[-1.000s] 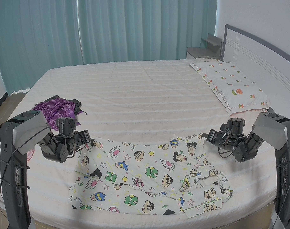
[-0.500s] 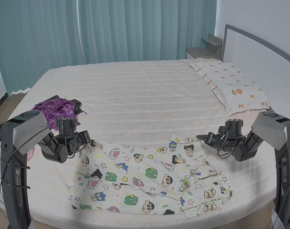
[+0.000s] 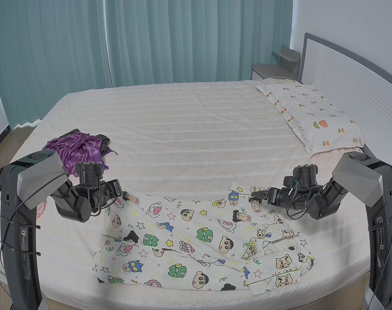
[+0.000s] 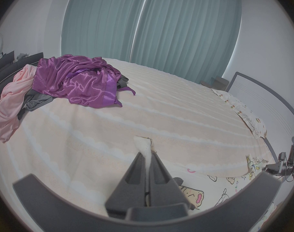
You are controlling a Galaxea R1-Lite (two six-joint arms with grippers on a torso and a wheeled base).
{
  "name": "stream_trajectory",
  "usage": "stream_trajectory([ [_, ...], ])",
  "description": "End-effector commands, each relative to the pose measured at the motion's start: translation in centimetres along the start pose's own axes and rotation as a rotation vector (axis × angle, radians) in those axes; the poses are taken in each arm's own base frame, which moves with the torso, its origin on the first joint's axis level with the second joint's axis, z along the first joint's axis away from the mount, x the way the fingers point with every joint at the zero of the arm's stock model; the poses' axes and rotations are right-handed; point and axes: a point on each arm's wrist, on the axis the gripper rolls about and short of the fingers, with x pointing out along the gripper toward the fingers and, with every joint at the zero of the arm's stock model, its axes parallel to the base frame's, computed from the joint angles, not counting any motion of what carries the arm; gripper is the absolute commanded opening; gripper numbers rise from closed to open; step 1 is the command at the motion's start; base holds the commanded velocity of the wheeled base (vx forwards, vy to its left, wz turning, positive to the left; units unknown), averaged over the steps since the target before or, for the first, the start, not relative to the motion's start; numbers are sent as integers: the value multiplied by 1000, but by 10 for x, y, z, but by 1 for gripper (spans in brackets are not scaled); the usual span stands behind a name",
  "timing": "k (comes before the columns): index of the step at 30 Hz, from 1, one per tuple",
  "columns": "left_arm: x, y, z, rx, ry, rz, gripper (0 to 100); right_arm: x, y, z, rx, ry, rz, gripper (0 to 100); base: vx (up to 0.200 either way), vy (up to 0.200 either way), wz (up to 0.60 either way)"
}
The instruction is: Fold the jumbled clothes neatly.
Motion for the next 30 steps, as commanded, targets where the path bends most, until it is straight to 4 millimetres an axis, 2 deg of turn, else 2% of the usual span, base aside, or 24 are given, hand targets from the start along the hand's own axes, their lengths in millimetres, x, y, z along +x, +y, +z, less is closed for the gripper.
stream_trajectory([
  [1,0,-2,-2,4,8,-3,0,6,0,-1,-8,1,13,0,0,0,0],
  [5,-1,-4,-2,4,8,-6,0,0,-3,-5,1,31,42,0,0,0,0],
  [14,-11,-14,4,11,-4,-29,0,-22,-8,3,-19,-63,139,0,0,0,0],
  [20,-25,-19,22,-69,-46,-46,0,-39,-10,0,-23,-97,167,0,0,0,0],
  [23,-26,-19,22,-70,-46,-46,0,-40,-9,0,-26,-99,173,0,0,0,0],
  [24,-33,-18,26,-74,-52,-46,0,-50,-11,-1,-29,-112,187,0,0,0,0],
  [26,-39,-17,26,-74,-51,-44,0,-58,-9,-4,-34,-119,190,0,0,0,0],
  [30,-43,-16,25,-75,-49,-42,0,-65,-6,-6,-46,-139,199,0,0,0,0],
])
